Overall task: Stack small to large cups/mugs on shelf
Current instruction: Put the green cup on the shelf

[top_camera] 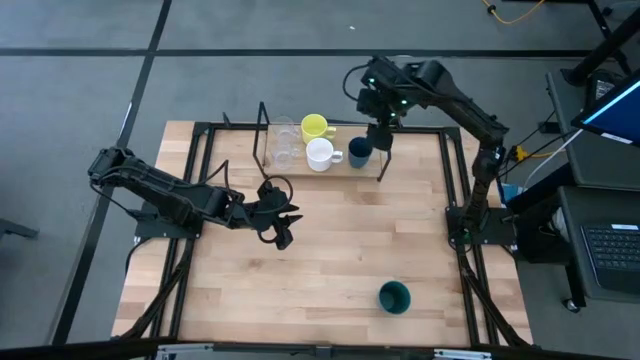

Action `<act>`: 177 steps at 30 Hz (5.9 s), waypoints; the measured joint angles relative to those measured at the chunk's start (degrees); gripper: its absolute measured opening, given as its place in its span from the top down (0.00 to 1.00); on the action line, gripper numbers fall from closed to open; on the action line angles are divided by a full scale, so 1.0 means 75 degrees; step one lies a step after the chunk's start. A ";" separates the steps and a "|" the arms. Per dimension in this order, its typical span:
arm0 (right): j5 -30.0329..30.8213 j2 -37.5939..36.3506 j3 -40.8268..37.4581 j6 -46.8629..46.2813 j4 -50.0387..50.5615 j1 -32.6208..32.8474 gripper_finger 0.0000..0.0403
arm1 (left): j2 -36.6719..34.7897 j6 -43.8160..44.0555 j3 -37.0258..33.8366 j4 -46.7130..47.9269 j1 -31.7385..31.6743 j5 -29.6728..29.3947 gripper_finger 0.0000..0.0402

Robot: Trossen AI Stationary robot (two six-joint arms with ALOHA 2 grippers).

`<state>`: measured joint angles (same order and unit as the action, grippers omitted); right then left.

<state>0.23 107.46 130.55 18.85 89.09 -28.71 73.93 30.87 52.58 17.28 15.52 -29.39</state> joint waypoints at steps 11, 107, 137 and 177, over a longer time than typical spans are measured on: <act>-0.1040 -0.1134 -0.0326 -0.2348 0.0113 0.0559 0.39 | 0.0000 -0.0002 0.0000 0.0012 0.0001 0.0003 0.73; 0.0144 -0.1614 -0.8024 -0.6632 -0.4607 0.8423 0.97 | 0.0000 0.0000 0.0000 -0.0032 -0.0001 -0.0020 0.73; 0.1119 -0.2868 -0.2755 -0.4062 -0.1651 0.6415 0.98 | 0.0000 0.0000 0.0000 -0.0028 -0.0001 -0.0020 0.73; 0.0152 -0.1427 -0.2306 0.0956 -0.4258 -0.0987 0.98 | 0.0000 0.0067 0.0000 -0.0032 0.0001 0.0076 0.73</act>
<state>1.37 96.75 113.25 26.02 57.15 -36.11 73.93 31.38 52.58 17.04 15.53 -28.82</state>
